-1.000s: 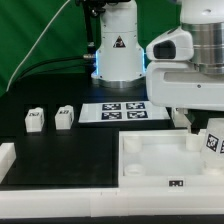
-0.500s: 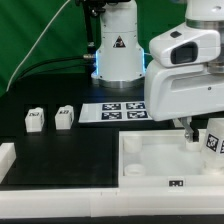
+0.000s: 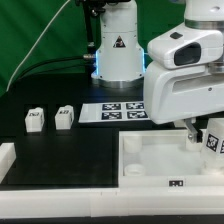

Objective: Assemble one leg

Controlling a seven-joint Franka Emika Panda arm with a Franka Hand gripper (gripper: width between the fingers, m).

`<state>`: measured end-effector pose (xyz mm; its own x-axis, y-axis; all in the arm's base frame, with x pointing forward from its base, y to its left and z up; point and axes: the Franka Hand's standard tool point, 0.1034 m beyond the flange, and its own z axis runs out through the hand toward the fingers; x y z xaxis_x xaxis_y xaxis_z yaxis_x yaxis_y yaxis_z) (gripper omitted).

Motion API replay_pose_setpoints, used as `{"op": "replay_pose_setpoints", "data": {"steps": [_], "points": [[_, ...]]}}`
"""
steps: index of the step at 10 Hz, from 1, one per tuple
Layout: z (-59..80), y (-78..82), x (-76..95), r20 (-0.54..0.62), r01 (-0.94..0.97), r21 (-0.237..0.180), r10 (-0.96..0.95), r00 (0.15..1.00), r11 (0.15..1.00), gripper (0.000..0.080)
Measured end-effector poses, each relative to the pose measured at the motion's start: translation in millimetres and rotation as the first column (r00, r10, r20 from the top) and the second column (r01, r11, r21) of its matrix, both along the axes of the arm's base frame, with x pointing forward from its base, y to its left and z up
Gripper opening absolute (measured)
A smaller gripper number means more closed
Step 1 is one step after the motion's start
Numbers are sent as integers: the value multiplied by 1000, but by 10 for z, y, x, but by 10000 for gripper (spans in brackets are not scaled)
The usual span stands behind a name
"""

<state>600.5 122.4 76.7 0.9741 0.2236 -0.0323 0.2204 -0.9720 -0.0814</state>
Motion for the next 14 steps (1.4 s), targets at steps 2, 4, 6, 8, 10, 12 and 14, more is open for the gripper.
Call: {"op": "replay_pose_setpoints", "data": {"steps": [2,4,6,8,10,12,14], "points": [[0,-26,5,1,2,-3,-2,1000,1000,296],[0,-30,6,1,3,-3,-3,1000,1000,296],[0,-32,7,-1,24,-3,-24,1000,1000,296],[-1,-33,7,-8,108,-2,-108,994,994,296],[-8,-48,6,-40,410,5,-410,911,912,297],[-10,-35,1,-66,629,-11,-628,775,777,297],[-10,-15,-3,-84,790,-35,-789,608,612,297]]}}
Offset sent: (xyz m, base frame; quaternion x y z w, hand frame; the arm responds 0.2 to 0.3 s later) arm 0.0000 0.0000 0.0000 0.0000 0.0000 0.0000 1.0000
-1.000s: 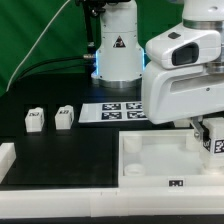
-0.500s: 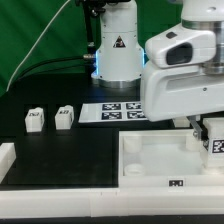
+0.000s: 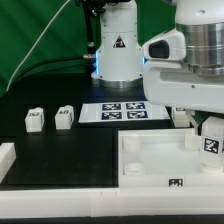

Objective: Assemble one leg

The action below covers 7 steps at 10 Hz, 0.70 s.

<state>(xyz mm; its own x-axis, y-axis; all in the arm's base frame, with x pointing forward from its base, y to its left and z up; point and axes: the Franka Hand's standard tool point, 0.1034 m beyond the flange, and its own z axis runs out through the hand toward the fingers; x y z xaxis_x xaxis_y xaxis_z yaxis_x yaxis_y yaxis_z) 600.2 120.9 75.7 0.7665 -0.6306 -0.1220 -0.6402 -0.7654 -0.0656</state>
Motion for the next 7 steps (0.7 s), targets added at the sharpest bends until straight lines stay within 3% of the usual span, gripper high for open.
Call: {"op": "replay_pose_setpoints", "data": {"steps": [5,7], "points": [[4,80,-8,-75,471,-2,-470,880,882,296],[1,77,-10,-69,426,4,-425,903,905,296]]}}
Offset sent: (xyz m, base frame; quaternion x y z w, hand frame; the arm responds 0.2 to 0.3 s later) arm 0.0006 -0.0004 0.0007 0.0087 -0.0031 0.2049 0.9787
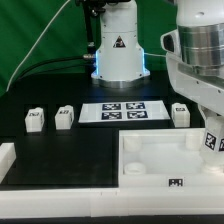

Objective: Assemble one leg

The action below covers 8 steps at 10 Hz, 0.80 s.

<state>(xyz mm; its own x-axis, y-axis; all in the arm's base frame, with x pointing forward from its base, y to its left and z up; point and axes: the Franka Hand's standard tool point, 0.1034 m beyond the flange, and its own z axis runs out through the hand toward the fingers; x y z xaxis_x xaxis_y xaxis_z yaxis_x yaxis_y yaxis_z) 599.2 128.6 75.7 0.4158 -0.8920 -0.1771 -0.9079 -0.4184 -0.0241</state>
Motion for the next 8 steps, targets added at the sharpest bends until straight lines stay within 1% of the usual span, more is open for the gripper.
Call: {"op": "replay_pose_setpoints", "data": {"steps": [1,2,3,4,5,6,7,8], "points": [[0,-4,1,7,-40,2,40,999,999,423],[0,7,-2,7,-41,2,41,999,999,423],[-1,6,-2,17,-101,4,101,995,995,558],[-1,4,-2,35,-197,6,197,980,980,623],[0,3,-1,53,-297,7,296,954,955,623],[-1,1,-1,70,-384,6,383,921,923,644],[-1,-5,0,91,-491,3,488,868,871,644],[-1,-15,-6,100,-605,-13,603,791,796,648]]}}
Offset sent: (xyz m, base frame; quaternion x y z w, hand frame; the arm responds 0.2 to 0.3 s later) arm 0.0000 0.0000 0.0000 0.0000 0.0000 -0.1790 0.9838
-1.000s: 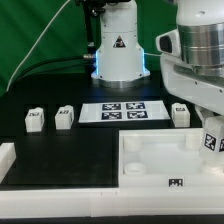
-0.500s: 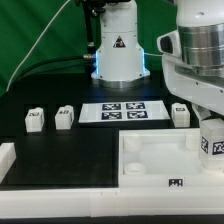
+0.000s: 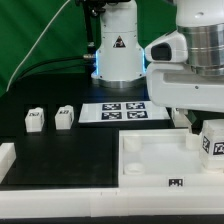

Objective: Assemble one leg

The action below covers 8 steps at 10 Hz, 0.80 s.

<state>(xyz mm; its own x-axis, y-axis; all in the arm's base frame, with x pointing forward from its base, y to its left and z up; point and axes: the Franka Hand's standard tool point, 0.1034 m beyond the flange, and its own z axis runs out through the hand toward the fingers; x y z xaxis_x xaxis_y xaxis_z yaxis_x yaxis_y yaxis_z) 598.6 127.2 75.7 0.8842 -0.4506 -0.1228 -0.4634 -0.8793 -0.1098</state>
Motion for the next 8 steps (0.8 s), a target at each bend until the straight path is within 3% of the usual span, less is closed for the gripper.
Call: {"op": "replay_pose_setpoints", "data": {"steps": [2,4,7,8], "points": [[-4,-30,3,34,-256,-26,256,966,966,648],[1,-35,15,56,-477,-59,480,875,877,648],[-11,-48,14,64,-513,-63,516,854,856,648],[-11,-49,14,64,-512,-63,516,854,856,552]]}}
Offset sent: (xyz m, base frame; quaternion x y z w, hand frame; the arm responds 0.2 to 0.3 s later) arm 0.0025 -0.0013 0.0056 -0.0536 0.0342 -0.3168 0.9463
